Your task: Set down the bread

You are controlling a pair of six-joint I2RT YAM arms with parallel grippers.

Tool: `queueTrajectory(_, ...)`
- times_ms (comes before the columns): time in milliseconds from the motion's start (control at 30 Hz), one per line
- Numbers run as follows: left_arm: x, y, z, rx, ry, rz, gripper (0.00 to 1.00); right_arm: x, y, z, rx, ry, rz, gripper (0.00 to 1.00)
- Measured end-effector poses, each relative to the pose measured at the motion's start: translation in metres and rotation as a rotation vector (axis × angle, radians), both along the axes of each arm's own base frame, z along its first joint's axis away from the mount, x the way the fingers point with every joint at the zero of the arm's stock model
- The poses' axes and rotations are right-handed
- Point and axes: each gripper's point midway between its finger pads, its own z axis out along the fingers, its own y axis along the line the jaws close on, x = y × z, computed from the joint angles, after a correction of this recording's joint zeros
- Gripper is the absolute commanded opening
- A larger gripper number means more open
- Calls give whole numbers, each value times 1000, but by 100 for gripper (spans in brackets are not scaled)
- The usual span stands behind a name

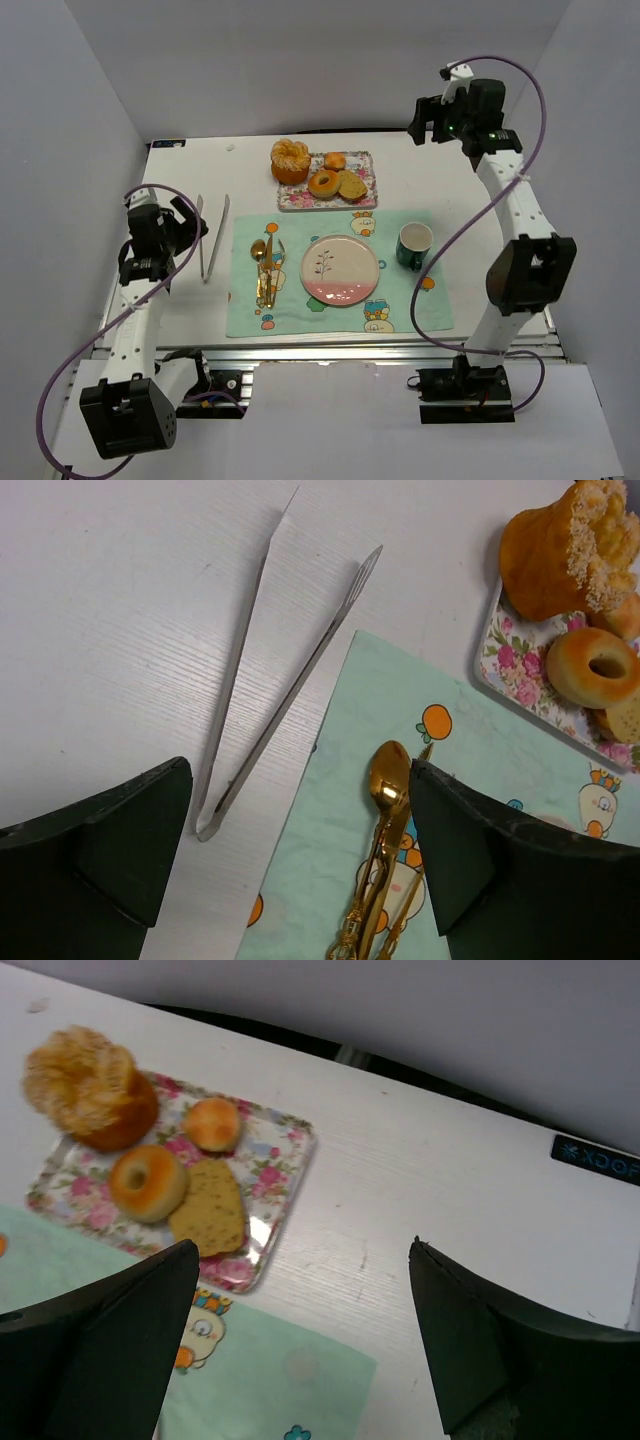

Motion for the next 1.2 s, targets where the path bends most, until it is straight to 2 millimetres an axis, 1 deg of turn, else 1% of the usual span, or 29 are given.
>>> queueTrajectory(67,3,0,-2,18,5,-24,96,-17,10,18,14,-39,78,89)
queueTrajectory(100,4,-1,-4,26,11,-34,88,-29,20,21,16,-51,163,88)
queueTrajectory(133,5,-1,-8,34,22,-43,82,-41,30,19,16,-55,253,83)
queueTrajectory(167,6,0,-11,45,36,-53,71,-53,38,14,14,-51,343,77)
queueTrajectory(200,7,1,-15,56,51,-62,54,-68,50,6,18,-55,459,53)
queueTrajectory(233,9,1,-18,61,66,-67,16,-83,59,-4,32,-51,564,37)
queueTrajectory(267,10,2,-23,71,89,-77,5,-97,68,-15,56,-39,650,25)
queueTrajectory(300,12,4,-27,90,111,-91,0,-110,74,-24,89,-20,719,17)
queueTrajectory(333,14,5,-32,103,131,-103,0,-122,81,-34,126,2,769,21)
queueTrajectory(367,15,6,-36,114,150,-113,4,-132,86,-42,162,28,808,29)
queueTrajectory(400,16,7,-41,130,170,-126,20,-139,89,-48,186,47,834,57)
queueTrajectory(433,16,8,-46,143,191,-140,44,-145,92,-51,207,63,852,64)
queueTrajectory(467,15,9,-52,160,212,-156,69,-147,93,-52,212,58,866,68)
queueTrajectory(500,15,10,-57,173,233,-170,75,-148,94,-50,215,48,878,72)
queueTrajectory(567,16,11,-70,191,275,-199,85,-148,95,-47,216,28,891,78)
queueTrajectory(600,16,11,-77,197,294,-213,86,-147,96,-46,217,23,895,81)
queueTrajectory(700,17,9,-95,217,344,-271,89,-148,96,-46,218,19,899,85)
queueTrajectory(800,21,5,-107,243,371,-336,89,-147,96,-48,217,15,899,89)
queueTrajectory(933,39,-1,-117,270,388,-418,89,-148,96,-54,223,25,895,89)
queueTrajectory(1067,61,-7,-128,305,402,-471,86,-146,96,-52,225,17,891,89)
queueTrajectory(1133,68,-8,-136,322,419,-483,84,-146,96,-52,228,19,889,89)
queueTrajectory(1200,69,-9,-147,331,444,-492,83,-145,95,-51,231,19,885,89)
